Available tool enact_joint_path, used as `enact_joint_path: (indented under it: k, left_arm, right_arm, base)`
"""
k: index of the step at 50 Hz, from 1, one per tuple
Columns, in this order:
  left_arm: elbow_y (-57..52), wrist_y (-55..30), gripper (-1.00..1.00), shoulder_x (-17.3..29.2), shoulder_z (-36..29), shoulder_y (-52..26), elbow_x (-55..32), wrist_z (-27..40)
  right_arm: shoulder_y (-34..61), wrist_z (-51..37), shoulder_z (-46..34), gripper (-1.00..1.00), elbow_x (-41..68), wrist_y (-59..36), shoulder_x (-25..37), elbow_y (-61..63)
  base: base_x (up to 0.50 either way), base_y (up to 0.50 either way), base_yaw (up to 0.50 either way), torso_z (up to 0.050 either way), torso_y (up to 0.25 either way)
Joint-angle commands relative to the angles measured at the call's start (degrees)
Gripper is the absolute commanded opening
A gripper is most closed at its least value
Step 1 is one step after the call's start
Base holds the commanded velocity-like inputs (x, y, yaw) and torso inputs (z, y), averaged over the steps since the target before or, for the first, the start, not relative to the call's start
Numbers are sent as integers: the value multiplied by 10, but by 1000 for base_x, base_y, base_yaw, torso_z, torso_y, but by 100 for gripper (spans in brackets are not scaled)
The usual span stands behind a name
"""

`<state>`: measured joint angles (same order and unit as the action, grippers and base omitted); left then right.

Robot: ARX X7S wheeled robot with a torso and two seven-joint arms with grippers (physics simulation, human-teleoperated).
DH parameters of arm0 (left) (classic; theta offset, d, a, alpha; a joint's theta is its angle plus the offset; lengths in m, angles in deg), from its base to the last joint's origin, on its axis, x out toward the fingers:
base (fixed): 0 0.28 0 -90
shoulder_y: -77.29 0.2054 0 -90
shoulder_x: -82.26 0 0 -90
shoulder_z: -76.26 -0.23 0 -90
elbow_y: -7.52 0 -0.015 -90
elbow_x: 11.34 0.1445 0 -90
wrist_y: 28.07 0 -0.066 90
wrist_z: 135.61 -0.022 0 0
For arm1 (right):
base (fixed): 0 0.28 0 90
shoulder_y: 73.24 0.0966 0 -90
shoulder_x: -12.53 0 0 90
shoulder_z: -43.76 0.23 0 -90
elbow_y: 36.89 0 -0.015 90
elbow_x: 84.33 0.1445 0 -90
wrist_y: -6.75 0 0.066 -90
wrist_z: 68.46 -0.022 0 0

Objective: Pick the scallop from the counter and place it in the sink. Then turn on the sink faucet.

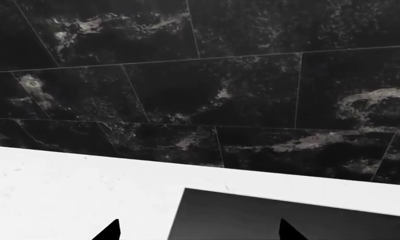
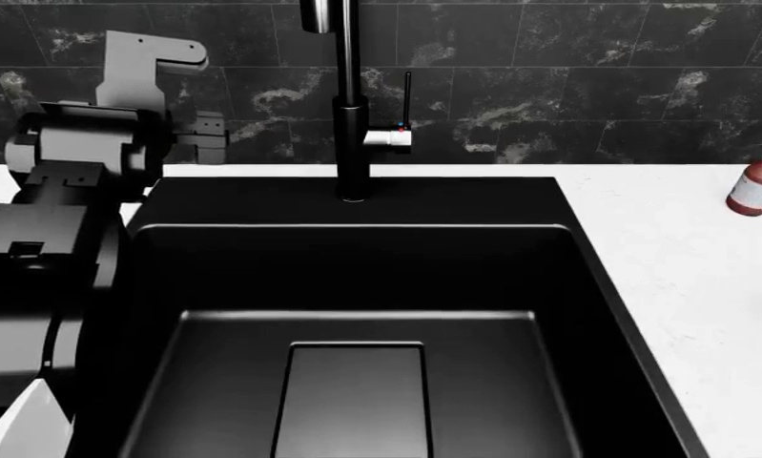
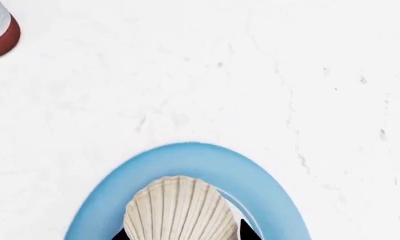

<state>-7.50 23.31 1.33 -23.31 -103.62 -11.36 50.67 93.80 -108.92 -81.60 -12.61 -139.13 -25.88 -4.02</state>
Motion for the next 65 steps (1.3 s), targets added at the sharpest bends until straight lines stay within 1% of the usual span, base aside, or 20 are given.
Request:
enact_joint_path:
  k: [1, 7, 12, 16, 18, 20, 21, 23, 25, 26, 28, 32, 33, 34, 44, 45, 48, 57, 62, 65]
  left_arm:
    - [0, 0, 100, -1, 0, 2, 0, -1]
    - [0, 0, 100, 1, 1, 3, 0, -1]
    - [0, 1, 100, 2, 2, 2, -1, -1]
    - [0, 2, 100, 3, 3, 4, -1, -1]
    - [0, 2, 100, 3, 4, 3, -1, -1]
    - [0, 3, 100, 3, 4, 4, -1, -1]
    - [0, 3, 100, 3, 5, 4, -1, -1]
    - [0, 3, 100, 3, 5, 4, -1, -2]
    - [0, 3, 100, 3, 5, 4, -1, -2]
    - [0, 2, 100, 2, 6, 2, -1, -2]
    - [0, 3, 100, 1, 7, 2, -2, -3]
    - [0, 4, 100, 1, 8, 4, -1, -3]
    - [0, 4, 100, 1, 8, 4, -1, -3]
    - [0, 4, 100, 0, 8, 4, -1, -3]
    - [0, 5, 100, 0, 9, 5, 0, -3]
    - [0, 5, 100, -1, 9, 7, -1, -4]
    - [0, 5, 100, -1, 9, 6, 0, -3]
    - [0, 6, 100, 0, 10, 7, 0, -4]
    - [0, 6, 100, -1, 9, 7, 0, -4]
    - [0, 5, 100, -2, 9, 6, 0, -4]
  right_arm:
    - [-15, -8, 4, -100, 18, -7, 10, 36]
    - [-18, -42, 36, -100, 62, -27, 37, 123]
    - [15, -104, 70, -100, 130, -91, 67, 255]
    - [31, -140, 79, -100, 168, -126, 63, 326]
    - [41, -148, 74, -100, 175, -140, 51, 349]
    - [56, -148, 65, -100, 196, -165, 18, 363]
    - [57, -149, 65, -100, 196, -165, 18, 363]
    - [78, -137, 42, -100, 195, -185, -31, 364]
    - [78, -137, 42, -100, 195, -184, -31, 364]
    - [101, -126, 16, -100, 190, -207, -81, 367]
    - [112, -124, 8, -100, 199, -219, -107, 368]
    - [111, -128, -3, -100, 211, -231, -130, 386]
    - [109, -144, 1, -100, 238, -237, -137, 376]
    - [111, -136, -5, -100, 244, -242, -159, 388]
    - [113, -84, -36, -100, 214, -234, -209, 374]
    - [110, -66, -44, -100, 205, -227, -229, 371]
    - [108, -46, -51, -100, 201, -223, -246, 364]
    - [96, -2, -84, -100, 182, -226, -278, 357]
    - [90, -6, -88, -100, 193, -233, -283, 371]
    - [65, -58, -87, -100, 258, -259, -281, 435]
  base:
    - [0, 0, 0, 0, 0]
    - [0, 0, 0, 0, 0]
    - [0, 0, 0, 0, 0]
    - [0, 0, 0, 0, 0]
    - [0, 0, 0, 0, 0]
    - [0, 0, 0, 0, 0]
    - [0, 0, 0, 0, 0]
    - [0, 0, 0, 0, 0]
    - [0, 0, 0, 0, 0]
    - [0, 0, 0, 0, 0]
    - [0, 0, 0, 0, 0]
    - [0, 0, 0, 0, 0]
    - [0, 0, 0, 0, 0]
    - [0, 0, 0, 0, 0]
    - [0, 0, 0, 0, 0]
    - [0, 0, 0, 0, 0]
    - [0, 0, 0, 0, 0]
    - [0, 0, 0, 0, 0]
    - [0, 0, 0, 0, 0]
    - [0, 0, 0, 0, 0]
